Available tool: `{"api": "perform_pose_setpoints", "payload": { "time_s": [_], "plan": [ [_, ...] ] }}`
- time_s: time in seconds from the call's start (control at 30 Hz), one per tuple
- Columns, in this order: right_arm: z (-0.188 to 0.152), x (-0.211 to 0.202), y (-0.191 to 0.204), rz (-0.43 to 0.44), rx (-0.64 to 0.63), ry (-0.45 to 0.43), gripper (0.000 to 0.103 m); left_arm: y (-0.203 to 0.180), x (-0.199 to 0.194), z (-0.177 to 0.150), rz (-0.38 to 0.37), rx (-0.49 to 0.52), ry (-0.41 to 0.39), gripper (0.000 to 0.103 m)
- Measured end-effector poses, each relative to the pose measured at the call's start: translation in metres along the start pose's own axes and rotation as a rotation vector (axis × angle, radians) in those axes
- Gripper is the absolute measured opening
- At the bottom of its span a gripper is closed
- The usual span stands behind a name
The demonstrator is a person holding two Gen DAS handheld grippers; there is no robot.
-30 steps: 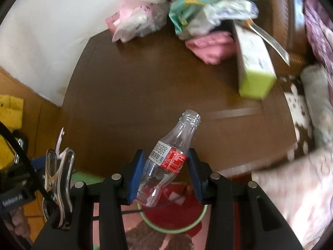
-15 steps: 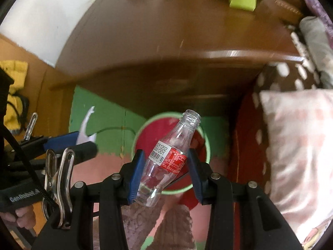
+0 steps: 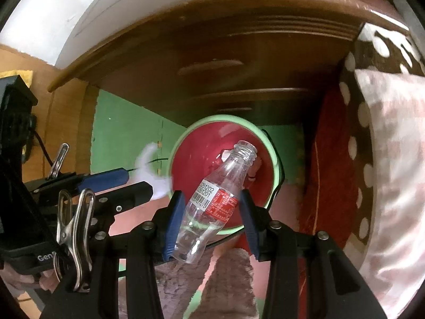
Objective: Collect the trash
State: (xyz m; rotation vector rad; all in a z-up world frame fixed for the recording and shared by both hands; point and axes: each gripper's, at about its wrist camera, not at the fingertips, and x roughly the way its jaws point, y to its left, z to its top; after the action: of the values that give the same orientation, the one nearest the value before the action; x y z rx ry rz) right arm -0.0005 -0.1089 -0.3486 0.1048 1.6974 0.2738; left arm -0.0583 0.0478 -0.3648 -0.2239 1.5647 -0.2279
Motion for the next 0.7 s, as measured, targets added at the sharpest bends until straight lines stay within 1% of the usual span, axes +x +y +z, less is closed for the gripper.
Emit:
{"api": "perform_pose_setpoints", "payload": {
  "time_s": [0.1, 0.47, 0.7],
  "plan": [
    [0.001, 0.001, -0.004, 0.014, 0.015, 0.003, 0.043, 0.003, -0.001, 0.0, 0.009, -0.006, 0.001, 0.057],
    [0.004, 0.006, -0.004, 0.022, 0.006, 0.007, 0.045, 0.007, -0.006, -0.008, 0.048, 0.001, 0.01, 0.057],
    [-0.001, -0.004, -0.004, 0.004, 0.002, -0.002, 0.045, 0.001, -0.023, -0.008, 0.066, 0.043, -0.007, 0.057]
  ]
}}
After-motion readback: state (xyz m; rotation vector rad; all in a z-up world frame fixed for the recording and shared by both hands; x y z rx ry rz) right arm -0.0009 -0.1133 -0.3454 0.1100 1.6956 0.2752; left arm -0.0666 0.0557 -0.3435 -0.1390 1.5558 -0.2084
